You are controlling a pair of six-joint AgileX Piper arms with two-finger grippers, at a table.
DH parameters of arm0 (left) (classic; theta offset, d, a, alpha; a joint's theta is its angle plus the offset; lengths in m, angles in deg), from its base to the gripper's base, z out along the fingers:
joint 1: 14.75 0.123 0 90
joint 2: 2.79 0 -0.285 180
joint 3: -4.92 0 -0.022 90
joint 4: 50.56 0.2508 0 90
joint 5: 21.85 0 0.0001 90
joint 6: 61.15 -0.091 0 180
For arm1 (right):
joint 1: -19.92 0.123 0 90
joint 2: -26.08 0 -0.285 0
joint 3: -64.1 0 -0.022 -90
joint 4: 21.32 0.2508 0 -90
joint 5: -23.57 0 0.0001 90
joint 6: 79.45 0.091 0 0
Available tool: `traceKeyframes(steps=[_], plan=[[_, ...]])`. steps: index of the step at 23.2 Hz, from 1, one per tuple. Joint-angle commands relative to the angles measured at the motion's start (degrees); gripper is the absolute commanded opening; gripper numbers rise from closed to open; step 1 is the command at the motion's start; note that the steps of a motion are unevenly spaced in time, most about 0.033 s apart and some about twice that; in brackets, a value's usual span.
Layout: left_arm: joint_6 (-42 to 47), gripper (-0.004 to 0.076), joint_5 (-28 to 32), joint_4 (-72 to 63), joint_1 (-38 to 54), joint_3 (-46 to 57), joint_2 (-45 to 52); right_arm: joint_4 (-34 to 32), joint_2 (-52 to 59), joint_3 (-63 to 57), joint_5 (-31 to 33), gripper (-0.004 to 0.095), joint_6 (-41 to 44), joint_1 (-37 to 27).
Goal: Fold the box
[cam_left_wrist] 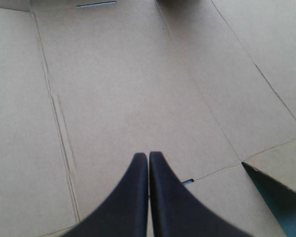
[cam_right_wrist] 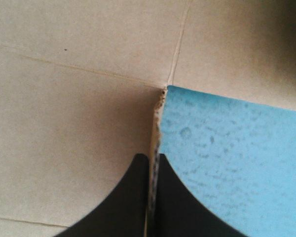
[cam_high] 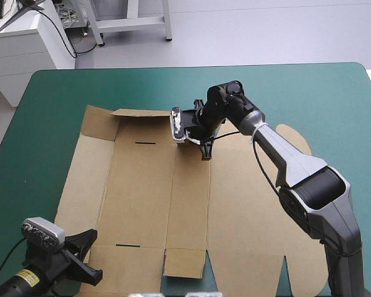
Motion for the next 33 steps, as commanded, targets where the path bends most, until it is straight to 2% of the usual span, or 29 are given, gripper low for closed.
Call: traceKeyframes(steps=[1,9,11,15,17,20,22,26,28,33], plan=[[0.12,-0.0008,3.5,-2.0,0.08,-1.31,-0.66,1.75,3.5,2.04,-4.4,-0.0019,-0.43,1.12],[0.12,-0.0008,3.5,-2.0,0.08,-1.31,-0.66,1.84,3.5,2.04,-6.67,-0.0006,5.41,1.12],[0.12,-0.0008,3.5,-2.0,0.08,-1.31,-0.66,1.84,3.5,2.04,-7.23,0.0062,6.62,1.12],[0.12,-0.0008,3.5,-2.0,0.08,-1.31,-0.66,1.95,3.5,1.93,-8.1,0.0369,6.62,1.12],[0.12,-0.0008,3.5,-2.0,0.08,-1.31,-0.66,1.83,3.5,1.93,-7.68,0.0419,6.62,1.0],[0.12,-0.0008,3.5,-2.0,0.08,-1.31,-0.66,-3.11,4.51,2.03,-6.28,0.0418,8.24,0.73],[0.12,-0.0008,3.5,-2.0,0.08,-1.31,-0.66,-8.33,6.07,2.03,-6.16,0.0405,13.44,-0.26],[0.12,-0.0008,3.5,-2.0,0.08,-1.31,-0.66,-13.53,9.68,2.03,-5.74,0.0336,25.99,-3.81],[0.12,-0.0008,3.5,-2.0,0.08,-1.31,-0.66,-13.9,13.11,2.03,-3.49,0.0268,32.02,-8.7],[0.12,-0.0008,3.5,-2.0,0.08,-1.31,-0.66,-12.86,18.79,0.84,0.42,0.0116,38.37,-19.1]])
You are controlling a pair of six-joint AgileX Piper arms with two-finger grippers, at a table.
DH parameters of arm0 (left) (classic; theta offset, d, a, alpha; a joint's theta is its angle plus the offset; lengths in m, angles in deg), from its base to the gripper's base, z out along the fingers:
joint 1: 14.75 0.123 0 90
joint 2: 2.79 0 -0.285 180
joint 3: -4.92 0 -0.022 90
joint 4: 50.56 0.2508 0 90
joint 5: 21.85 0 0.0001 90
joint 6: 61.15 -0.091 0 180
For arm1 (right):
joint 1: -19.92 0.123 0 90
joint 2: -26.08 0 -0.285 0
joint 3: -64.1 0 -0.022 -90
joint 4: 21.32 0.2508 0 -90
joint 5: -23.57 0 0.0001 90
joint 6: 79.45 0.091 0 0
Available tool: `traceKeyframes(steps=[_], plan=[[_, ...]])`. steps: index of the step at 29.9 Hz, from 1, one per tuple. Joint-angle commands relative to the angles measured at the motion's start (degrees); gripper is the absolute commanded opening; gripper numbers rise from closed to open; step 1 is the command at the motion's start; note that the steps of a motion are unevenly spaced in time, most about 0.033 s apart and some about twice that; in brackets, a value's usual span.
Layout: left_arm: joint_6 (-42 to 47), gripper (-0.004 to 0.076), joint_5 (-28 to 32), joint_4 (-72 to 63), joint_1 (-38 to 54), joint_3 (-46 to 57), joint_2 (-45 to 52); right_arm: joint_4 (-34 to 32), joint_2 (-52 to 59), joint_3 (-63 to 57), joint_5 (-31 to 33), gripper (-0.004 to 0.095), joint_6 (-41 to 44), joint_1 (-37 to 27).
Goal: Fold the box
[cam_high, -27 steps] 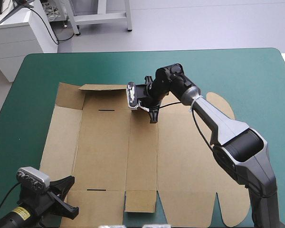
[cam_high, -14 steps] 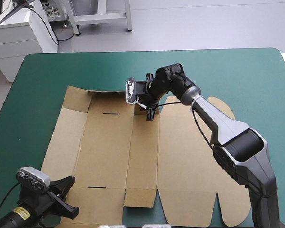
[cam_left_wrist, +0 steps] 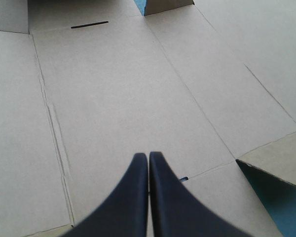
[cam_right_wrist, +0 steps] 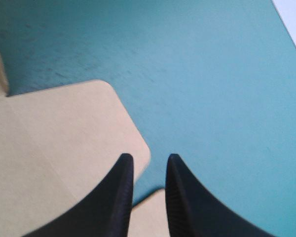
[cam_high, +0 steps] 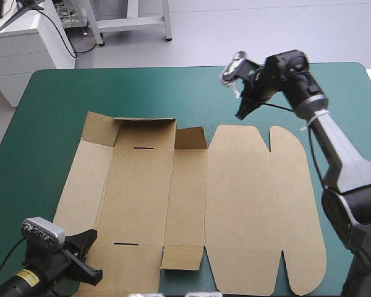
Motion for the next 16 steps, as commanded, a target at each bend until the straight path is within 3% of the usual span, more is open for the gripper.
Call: traceKeyframes(steps=[1,5,10,16], plan=[[0.12,-0.0008,3.5,-2.0,0.08,-1.31,-0.66,0.0,7.37,0.32,1.18,0.008,5.25,-6.99],[0.12,-0.0008,3.5,-2.0,0.08,-1.31,-0.66,3.9,12.48,-4.03,4.42,-0.0019,7.42,-17.4],[0.12,-0.0008,3.5,-2.0,0.08,-1.31,-0.66,13.99,20.56,-12.73,5.58,-0.0017,8.01,-29.9],[0.12,-0.0008,3.5,-2.0,0.08,-1.31,-0.66,15.79,32.22,-25.42,4.53,-0.0017,14.54,-38.57]])
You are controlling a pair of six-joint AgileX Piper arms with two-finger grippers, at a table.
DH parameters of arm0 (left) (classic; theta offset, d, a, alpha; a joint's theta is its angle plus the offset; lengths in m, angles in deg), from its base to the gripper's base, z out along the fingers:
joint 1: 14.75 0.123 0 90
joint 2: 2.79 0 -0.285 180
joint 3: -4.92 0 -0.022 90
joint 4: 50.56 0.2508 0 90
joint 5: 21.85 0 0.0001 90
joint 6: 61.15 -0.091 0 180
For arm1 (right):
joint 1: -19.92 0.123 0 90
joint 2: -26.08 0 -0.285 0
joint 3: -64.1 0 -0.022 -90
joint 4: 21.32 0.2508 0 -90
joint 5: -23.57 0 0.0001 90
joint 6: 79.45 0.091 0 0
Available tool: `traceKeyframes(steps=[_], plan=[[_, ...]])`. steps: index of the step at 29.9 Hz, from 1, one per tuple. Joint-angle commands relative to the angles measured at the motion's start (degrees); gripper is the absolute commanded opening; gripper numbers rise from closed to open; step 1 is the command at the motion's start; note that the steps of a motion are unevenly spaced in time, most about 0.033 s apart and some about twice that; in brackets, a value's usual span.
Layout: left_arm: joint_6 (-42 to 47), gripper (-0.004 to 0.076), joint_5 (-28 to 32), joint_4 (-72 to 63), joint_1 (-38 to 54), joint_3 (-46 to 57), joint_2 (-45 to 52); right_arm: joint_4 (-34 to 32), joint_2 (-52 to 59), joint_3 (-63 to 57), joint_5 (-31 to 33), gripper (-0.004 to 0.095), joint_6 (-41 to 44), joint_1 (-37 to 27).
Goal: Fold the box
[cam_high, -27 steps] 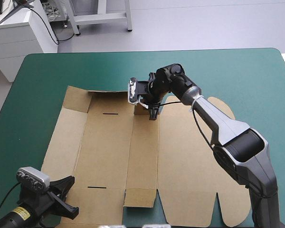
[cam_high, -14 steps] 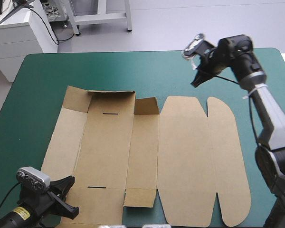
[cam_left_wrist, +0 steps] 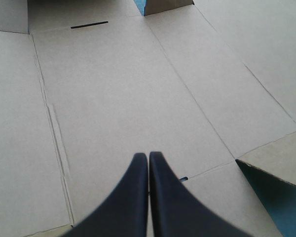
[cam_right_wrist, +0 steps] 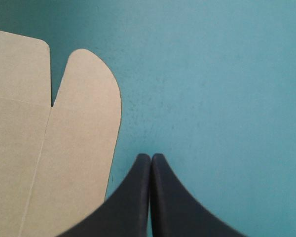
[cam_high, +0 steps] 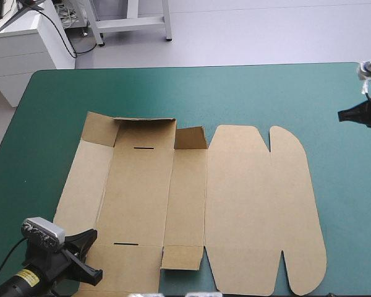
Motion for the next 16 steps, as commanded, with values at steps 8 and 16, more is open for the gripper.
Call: traceKeyframes(steps=[8,16], plan=[[0.12,-0.0008,3.5,-2.0,0.08,-1.31,-0.66,1.96,23.93,-22.87,-4.24,-0.0018,5.84,-1.54],[0.33,-0.0008,3.26,-2.0,0.08,-2.31,-3.42,2.34,39.77,-39.37,-9.55,-0.0017,7.37,-0.81]])
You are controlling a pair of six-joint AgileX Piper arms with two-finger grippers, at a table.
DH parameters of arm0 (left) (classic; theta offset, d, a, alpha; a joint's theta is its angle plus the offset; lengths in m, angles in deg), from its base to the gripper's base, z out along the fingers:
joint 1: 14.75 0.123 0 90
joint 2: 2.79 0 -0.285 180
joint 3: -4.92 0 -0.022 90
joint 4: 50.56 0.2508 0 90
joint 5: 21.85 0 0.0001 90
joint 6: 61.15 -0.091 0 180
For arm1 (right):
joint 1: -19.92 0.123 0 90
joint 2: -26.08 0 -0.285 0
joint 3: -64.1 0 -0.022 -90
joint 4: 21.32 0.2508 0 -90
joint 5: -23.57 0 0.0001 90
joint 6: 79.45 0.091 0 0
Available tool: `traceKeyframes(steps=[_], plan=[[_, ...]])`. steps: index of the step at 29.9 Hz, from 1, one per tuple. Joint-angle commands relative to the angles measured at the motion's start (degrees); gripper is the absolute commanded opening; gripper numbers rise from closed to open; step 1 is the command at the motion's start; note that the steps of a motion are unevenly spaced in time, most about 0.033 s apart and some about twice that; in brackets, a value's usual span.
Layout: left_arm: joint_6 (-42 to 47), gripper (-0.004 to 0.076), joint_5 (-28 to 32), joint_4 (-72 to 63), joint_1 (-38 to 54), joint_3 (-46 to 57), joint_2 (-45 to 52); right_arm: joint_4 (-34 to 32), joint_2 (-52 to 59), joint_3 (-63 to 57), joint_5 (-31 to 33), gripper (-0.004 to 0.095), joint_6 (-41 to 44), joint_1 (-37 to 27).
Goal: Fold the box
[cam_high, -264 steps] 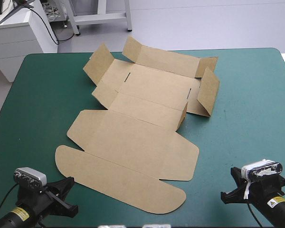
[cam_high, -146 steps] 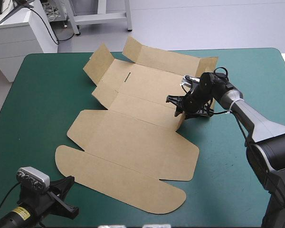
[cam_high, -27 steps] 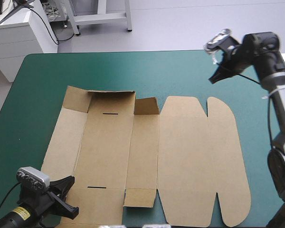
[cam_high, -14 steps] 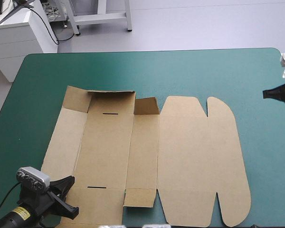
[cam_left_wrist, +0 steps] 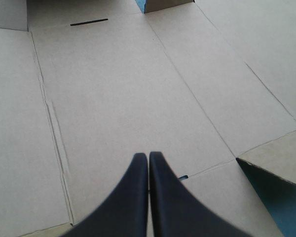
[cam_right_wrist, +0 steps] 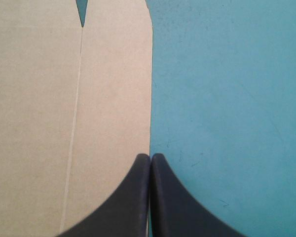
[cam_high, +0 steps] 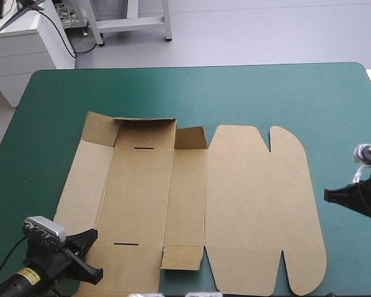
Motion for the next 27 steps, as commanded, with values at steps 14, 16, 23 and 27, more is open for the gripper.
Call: traceKeyframes(steps=[14,16,23,27], plan=[[6.57,-0.0008,-2.24,0.6,0.3,-27.42,-31.02,1.2,7.53,-7.42,-3.56,-0.0017,0.64,6.27],[6.73,-0.0008,-3.74,1.85,0.9,-31.05,-36.28,1.2,7.53,-7.42,-3.56,-0.0019,0.64,6.27],[6.33,-0.0008,-4.67,1.34,11.4,-41.82,-51.51,1.45,7.53,-7.42,-2.93,-0.0019,0.64,6.27],[1.49,-0.0008,-8.46,-6.18,22.01,-48.02,-57.07,1.45,7.53,-7.42,-2.93,-0.0019,0.04,6.27]])
